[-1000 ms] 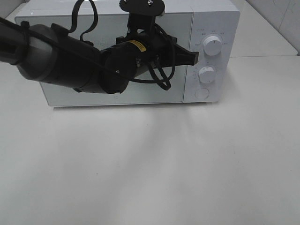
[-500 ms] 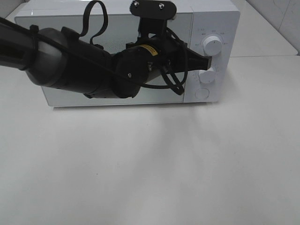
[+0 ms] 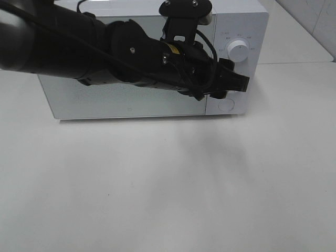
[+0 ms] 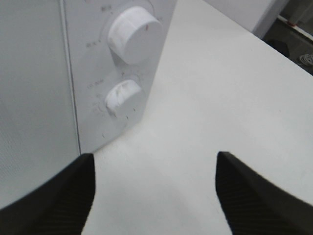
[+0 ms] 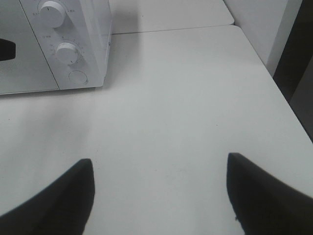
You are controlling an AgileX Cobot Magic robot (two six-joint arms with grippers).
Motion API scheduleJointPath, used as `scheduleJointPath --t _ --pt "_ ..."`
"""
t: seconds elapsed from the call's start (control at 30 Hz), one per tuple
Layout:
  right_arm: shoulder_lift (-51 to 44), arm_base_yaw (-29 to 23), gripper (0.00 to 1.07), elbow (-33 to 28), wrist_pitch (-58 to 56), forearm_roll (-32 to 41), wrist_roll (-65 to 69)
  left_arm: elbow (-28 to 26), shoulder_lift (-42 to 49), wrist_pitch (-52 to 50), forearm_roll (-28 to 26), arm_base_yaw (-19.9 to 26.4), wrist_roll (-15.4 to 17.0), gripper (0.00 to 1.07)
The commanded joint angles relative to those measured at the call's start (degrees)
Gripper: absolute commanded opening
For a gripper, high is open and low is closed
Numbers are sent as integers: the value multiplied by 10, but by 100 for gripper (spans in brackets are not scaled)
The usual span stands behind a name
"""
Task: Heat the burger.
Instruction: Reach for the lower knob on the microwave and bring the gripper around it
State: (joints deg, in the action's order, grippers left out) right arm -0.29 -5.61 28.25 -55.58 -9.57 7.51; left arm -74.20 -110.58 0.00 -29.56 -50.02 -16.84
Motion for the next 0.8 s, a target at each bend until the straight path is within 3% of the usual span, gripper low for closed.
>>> scheduleJointPath --t 0.03,0.1,0.27,0.37,0.4,0.47,0.57,0.67,0.8 --pt "-16 3 72 -1 3 -1 3 -6 15 66 -2 -2 4 77" --pt "-16 3 72 -1 3 -1 3 -6 25 149 7 -2 3 84" --pt "-16 3 72 -1 3 -1 3 -6 40 268 37 -2 5 85" --pt "-16 3 72 -1 3 -2 3 -6 53 341 55 0 33 85" --pt "-16 3 72 -1 3 -2 3 -6 64 373 70 0 62 85" --pt "-16 3 72 -1 3 -2 3 -6 74 397 86 0 71 85" --pt "-16 3 72 -1 3 -2 3 -6 81 414 91 0 71 85" --pt "-16 3 72 -1 3 -2 3 -6 108 494 129 0 56 85" --pt "-16 3 72 -1 3 -2 3 -6 117 546 131 0 59 85"
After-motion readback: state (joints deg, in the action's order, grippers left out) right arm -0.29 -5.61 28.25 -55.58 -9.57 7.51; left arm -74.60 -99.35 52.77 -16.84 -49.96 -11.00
